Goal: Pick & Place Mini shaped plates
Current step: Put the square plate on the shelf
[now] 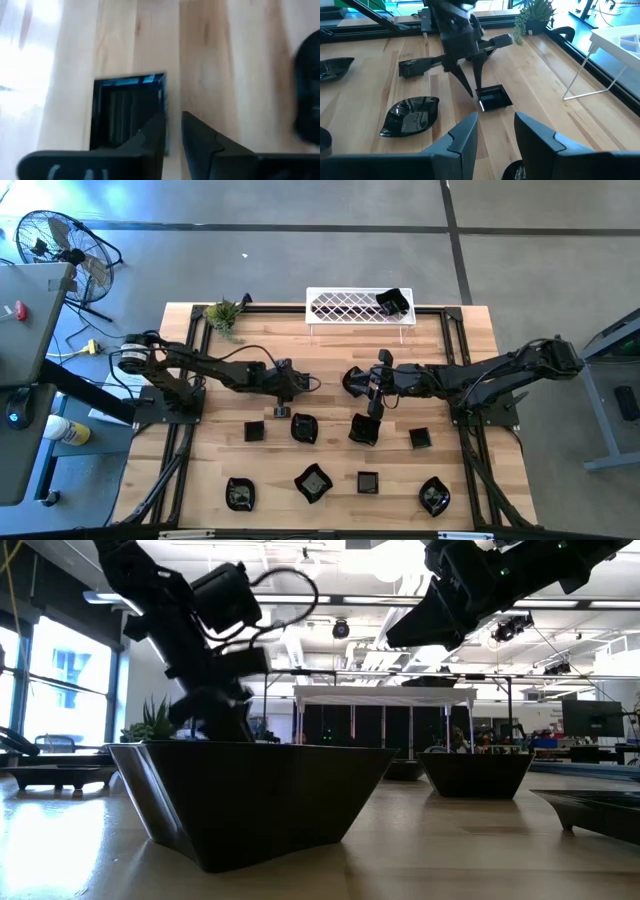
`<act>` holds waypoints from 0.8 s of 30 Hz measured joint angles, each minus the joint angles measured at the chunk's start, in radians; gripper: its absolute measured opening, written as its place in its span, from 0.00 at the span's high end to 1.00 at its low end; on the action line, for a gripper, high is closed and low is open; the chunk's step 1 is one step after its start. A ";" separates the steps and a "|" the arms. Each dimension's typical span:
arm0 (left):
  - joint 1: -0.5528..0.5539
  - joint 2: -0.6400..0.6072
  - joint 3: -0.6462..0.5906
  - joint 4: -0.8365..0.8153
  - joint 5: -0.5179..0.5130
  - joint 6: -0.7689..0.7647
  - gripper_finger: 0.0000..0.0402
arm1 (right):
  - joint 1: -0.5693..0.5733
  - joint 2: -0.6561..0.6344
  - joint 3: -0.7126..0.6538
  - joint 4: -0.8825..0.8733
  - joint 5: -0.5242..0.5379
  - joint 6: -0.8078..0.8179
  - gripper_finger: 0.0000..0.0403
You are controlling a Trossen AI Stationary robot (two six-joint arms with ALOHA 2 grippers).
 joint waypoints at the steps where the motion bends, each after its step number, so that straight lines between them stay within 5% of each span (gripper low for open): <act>1: 0.000 -0.006 0.000 -0.009 0.009 0.000 0.89 | 0.000 0.000 0.000 0.000 0.000 0.000 0.69; 8: 0.000 -0.008 -0.001 -0.022 -0.016 -0.047 0.97 | 0.000 0.000 0.000 0.000 0.000 0.000 0.69; 17: 0.000 -0.005 -0.001 -0.029 -0.061 -0.059 0.75 | 0.000 0.000 0.000 0.008 0.000 0.000 0.69; 24: -0.001 0.037 -0.001 0.004 -0.061 -0.053 0.72 | 0.000 0.000 0.000 0.009 0.000 0.000 0.69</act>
